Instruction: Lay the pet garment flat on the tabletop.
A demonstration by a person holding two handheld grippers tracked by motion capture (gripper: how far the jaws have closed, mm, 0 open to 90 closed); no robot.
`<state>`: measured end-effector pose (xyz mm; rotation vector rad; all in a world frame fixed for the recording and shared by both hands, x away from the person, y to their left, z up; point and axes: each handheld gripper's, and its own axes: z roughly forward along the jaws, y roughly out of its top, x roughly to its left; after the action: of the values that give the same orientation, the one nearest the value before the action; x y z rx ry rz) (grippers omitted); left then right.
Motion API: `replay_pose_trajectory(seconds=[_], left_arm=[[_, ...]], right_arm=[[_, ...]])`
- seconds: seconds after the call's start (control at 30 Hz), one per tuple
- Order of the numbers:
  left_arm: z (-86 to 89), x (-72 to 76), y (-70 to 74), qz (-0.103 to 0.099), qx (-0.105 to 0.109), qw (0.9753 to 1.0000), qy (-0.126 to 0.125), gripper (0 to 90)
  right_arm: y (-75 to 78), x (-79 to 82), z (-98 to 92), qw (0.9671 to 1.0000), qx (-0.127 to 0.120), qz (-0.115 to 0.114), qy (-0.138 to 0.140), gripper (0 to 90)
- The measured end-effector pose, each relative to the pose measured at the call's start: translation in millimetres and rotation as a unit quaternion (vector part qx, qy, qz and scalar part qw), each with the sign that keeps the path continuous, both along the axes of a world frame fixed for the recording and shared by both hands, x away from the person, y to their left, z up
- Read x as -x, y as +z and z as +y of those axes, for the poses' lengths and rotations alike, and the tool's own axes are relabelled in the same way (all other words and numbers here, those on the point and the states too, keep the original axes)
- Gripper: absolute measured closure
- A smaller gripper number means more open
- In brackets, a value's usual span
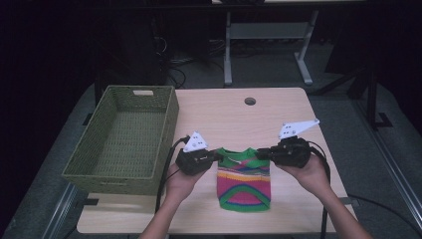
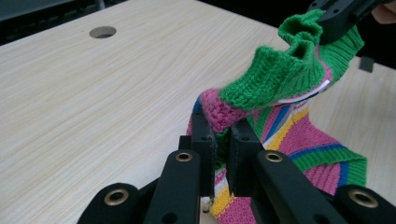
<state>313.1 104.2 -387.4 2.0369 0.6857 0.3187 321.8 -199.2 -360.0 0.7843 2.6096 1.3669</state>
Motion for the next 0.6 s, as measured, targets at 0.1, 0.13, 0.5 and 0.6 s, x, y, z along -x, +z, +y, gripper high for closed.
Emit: replay_pose_trajectory(seconds=[0.1, 0.13, 0.5, 0.6], left_arm=[[-4.1, -3.4, -1.9, 0.005, -0.009, 0.9999, 0.003, 83.2], [-4.1, -5.1, -2.6, 0.005, -0.017, 0.9998, 0.001, 83.2], [-7.5, -20.0, -13.4, 0.034, -0.016, 0.9992, 0.014, 83.1], [-9.6, -21.8, -15.0, 0.038, -0.018, 0.9989, 0.02, 83.0]], right_arm=[[-3.1, -5.9, -0.6, 1.0, 0.005, -0.003, -0.006, 84.3], [-4.5, -8.7, -1.3, 0.9999, 0.007, -0.005, -0.01, 84.2], [-14.7, -25.0, -3.9, 0.9995, 0.012, -0.002, -0.028, 83.9], [-17.7, -30.4, -4.8, 0.9992, 0.015, -0.007, -0.037, 83.8]])
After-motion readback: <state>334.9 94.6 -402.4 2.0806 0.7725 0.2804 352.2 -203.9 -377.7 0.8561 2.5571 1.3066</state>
